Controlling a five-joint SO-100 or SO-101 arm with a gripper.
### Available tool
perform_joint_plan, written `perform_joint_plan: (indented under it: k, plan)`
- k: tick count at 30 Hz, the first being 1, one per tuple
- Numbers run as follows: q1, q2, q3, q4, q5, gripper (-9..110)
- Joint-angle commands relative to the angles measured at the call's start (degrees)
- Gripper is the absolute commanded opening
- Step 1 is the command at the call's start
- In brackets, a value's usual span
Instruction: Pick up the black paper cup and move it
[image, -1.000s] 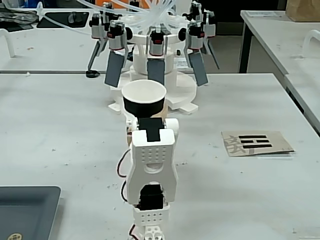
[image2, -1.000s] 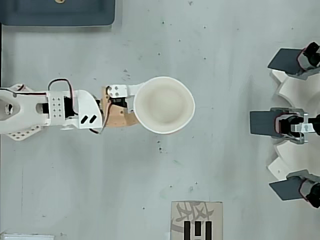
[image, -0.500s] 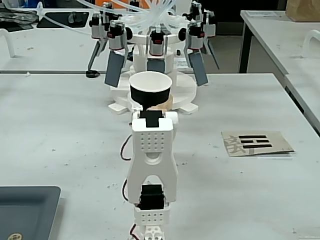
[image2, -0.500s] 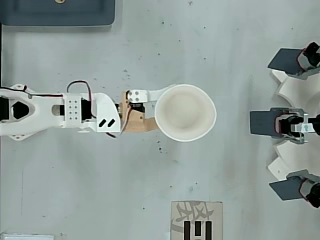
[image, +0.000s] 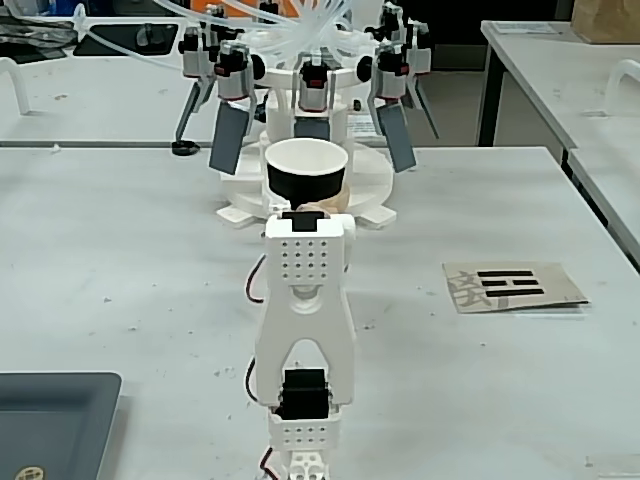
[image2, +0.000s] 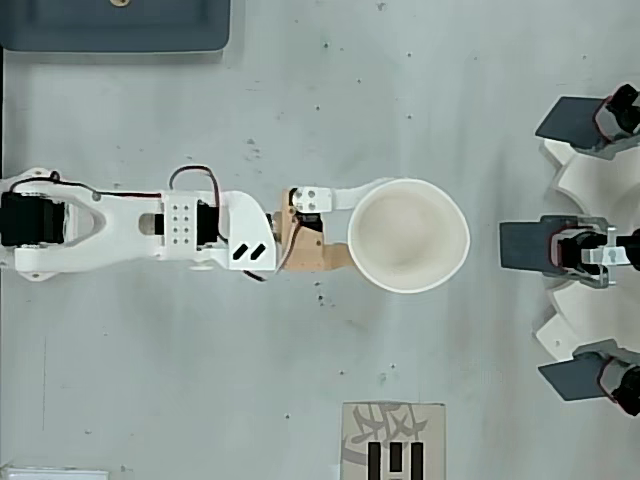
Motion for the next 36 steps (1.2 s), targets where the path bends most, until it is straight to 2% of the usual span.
perform_joint_plan:
  k: [1, 19, 36]
  plan:
    - [1.0, 0.2, -5.6, 0.4, -0.2, 8]
    - [2.1, -8.1, -16.9, 3.4, -0.3, 7]
    - [2.1, -9.4, -17.7, 3.4, -0.3, 7]
